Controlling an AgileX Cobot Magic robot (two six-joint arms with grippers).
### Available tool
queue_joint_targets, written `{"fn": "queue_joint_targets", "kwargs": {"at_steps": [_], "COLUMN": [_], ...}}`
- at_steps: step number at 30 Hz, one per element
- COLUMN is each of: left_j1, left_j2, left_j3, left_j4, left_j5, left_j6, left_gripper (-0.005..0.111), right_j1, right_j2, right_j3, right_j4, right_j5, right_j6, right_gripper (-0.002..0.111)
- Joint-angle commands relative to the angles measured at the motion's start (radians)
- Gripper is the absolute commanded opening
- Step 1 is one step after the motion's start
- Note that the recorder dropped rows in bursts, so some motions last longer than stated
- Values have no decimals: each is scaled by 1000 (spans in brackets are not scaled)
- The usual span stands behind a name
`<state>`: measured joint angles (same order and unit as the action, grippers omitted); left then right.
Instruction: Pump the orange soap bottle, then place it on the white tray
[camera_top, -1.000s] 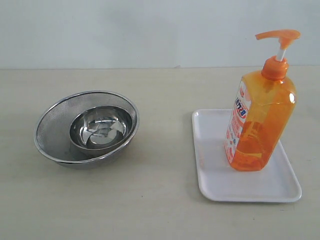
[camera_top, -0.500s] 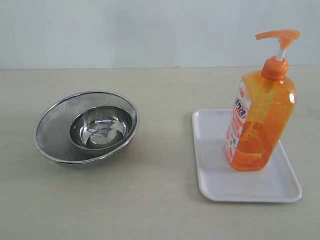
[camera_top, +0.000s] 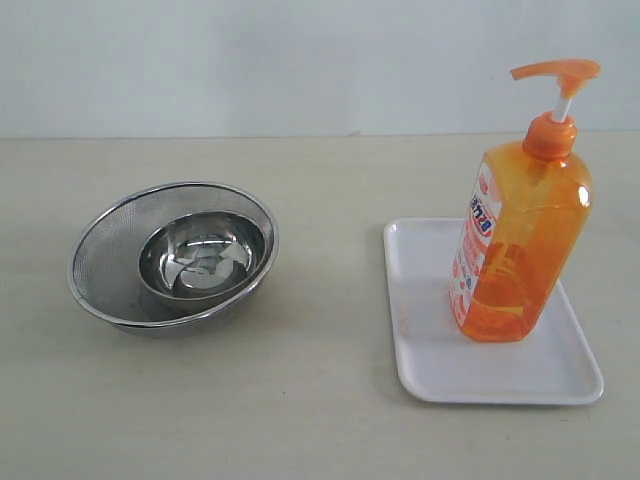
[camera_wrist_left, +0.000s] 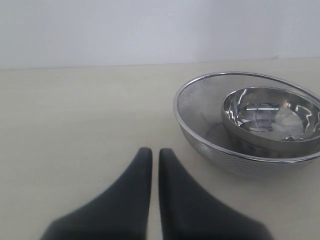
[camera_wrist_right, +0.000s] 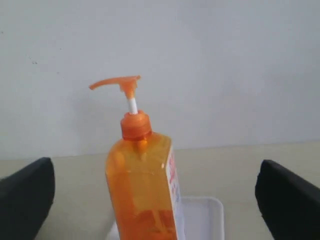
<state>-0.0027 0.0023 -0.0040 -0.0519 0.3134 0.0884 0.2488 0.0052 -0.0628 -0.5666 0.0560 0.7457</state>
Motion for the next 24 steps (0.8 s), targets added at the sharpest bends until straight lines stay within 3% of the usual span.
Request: {"fn": "queue_joint_targets", "kwargs": {"at_steps": [1,11,20,24], "left_j1": [2,2,2,2], "left_j2": [-2,-2,-2,-2], "left_j3": [4,4,4,4], "left_j4": [-10,-10,-10,-10], "left_j5": [-3,-3,-3,-3], "left_j6": [-7,-7,-7,-7], "left_gripper": [5,5,5,5], "right_j1": [1,1,-3,-59], "right_j2": [-5,-5,-5,-5], "right_j3": [28,63,63,63], "right_j4": [48,55,32,35], "right_j5": [79,333,339,341], "right_j6": [-88,-42,-93,-105], "right_gripper": [105,105,105,105]}}
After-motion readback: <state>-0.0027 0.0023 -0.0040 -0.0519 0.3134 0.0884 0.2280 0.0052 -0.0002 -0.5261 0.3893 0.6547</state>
